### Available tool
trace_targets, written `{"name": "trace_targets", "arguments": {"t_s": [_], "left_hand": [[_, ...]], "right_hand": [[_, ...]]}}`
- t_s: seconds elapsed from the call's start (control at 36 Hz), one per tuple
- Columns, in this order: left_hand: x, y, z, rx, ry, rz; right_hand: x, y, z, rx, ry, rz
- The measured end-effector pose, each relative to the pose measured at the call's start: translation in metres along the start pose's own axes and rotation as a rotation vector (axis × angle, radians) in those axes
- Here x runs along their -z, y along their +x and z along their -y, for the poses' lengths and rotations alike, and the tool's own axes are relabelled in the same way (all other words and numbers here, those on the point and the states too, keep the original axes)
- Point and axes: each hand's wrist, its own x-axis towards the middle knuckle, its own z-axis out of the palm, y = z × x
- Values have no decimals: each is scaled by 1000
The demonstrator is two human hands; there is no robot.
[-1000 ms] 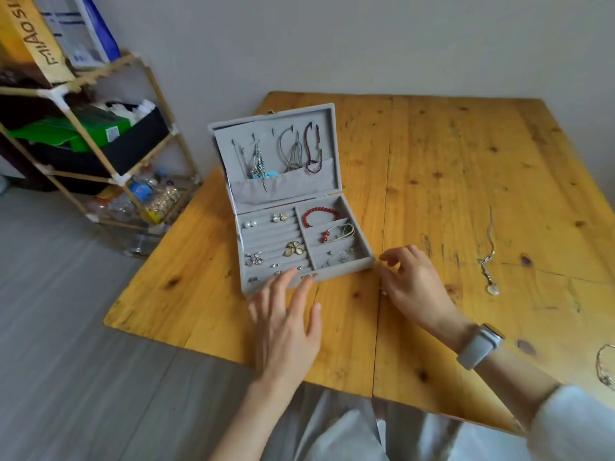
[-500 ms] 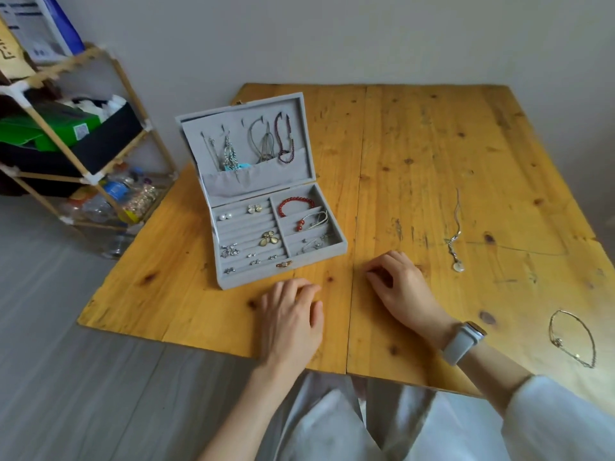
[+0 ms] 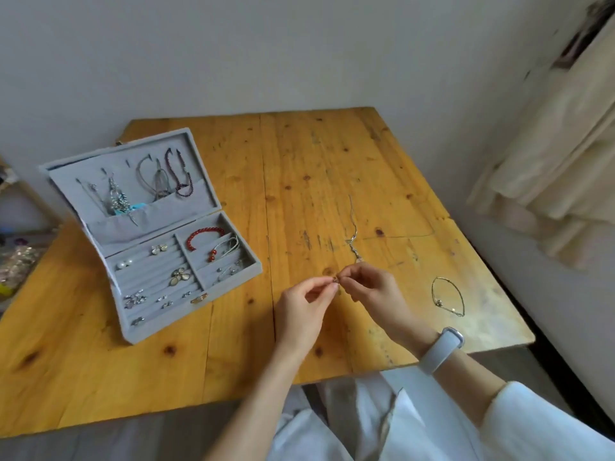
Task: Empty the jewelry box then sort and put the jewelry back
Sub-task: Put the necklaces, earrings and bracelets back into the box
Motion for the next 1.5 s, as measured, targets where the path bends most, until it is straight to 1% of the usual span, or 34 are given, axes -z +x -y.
{"name": "trace_targets", "arguments": {"t_s": [0.11, 0.22, 0.31, 0.36, 0.5, 0.58, 0.67, 0.75, 0.83, 0.92, 0.97, 1.08, 1.19, 1.31, 1.5], "left_hand": [[-6, 0, -2, -33, 7, 5], [-7, 7, -3, -59, 63, 4], [-11, 31, -9, -40, 118, -11], [-18, 56, -16, -50, 199, 0], [-50, 135, -39, -78, 363, 75], [-74, 187, -47, -96, 421, 84], [-104, 240, -45, -110, 441, 87], [-134, 288, -35, -127, 434, 62], [-160, 328, -27, -149, 436, 35], [-184, 362, -22, -206, 476, -15], [-199, 379, -21, -193, 535, -54], [-220, 402, -19, -148, 663, -130], [-228, 411, -17, -143, 726, -174], [-229, 412, -15, -158, 746, -206], [-230, 409, -14, -173, 767, -205]], "right_hand": [[4, -6, 1, -29, 29, -30], [13, -3, 1, -53, 21, -129], [31, 12, 1, -88, -18, -202], [48, 29, 1, -76, -78, -247], [99, 92, -6, -63, -317, -279], [127, 141, -11, -59, -395, -311], [147, 193, -20, -54, -404, -352], [159, 238, -36, -63, -386, -350], [169, 280, -53, -34, -427, -365], [180, 318, -64, -13, -434, -439], [188, 339, -70, -6, -432, -482], [199, 370, -80, -2, -495, -459], [202, 385, -87, 4, -552, -431], [201, 385, -89, 21, -584, -416], [202, 381, -91, 30, -569, -407]]}}
